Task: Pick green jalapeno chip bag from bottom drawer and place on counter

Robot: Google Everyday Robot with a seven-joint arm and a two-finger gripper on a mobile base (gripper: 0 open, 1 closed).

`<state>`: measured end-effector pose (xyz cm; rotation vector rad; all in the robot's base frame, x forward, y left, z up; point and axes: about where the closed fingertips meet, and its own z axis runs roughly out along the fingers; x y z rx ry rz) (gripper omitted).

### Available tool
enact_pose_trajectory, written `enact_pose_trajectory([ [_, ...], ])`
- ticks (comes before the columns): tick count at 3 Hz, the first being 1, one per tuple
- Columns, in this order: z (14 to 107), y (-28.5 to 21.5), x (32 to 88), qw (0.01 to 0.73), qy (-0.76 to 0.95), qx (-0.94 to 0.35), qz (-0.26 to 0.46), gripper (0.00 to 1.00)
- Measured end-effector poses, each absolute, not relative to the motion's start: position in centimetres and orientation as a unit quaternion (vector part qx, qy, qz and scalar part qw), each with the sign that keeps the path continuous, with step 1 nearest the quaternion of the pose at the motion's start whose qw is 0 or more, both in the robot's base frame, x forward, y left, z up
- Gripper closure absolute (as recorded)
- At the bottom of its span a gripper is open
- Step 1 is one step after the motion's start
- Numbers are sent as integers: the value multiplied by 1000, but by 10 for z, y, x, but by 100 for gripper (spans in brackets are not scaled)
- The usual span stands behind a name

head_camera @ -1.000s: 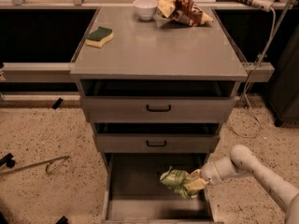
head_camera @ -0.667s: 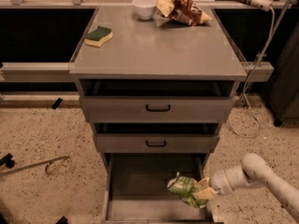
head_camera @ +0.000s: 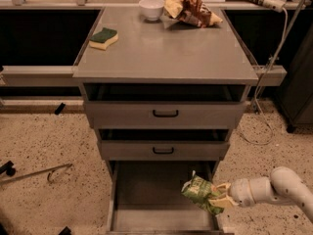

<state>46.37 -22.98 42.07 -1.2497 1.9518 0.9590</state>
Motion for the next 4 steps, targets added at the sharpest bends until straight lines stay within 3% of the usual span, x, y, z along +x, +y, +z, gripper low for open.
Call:
enact_pose_trajectory([
  [2, 452, -223, 478, 319, 729, -489, 357, 100],
  [4, 669, -217, 517, 413, 626, -541, 379, 100],
])
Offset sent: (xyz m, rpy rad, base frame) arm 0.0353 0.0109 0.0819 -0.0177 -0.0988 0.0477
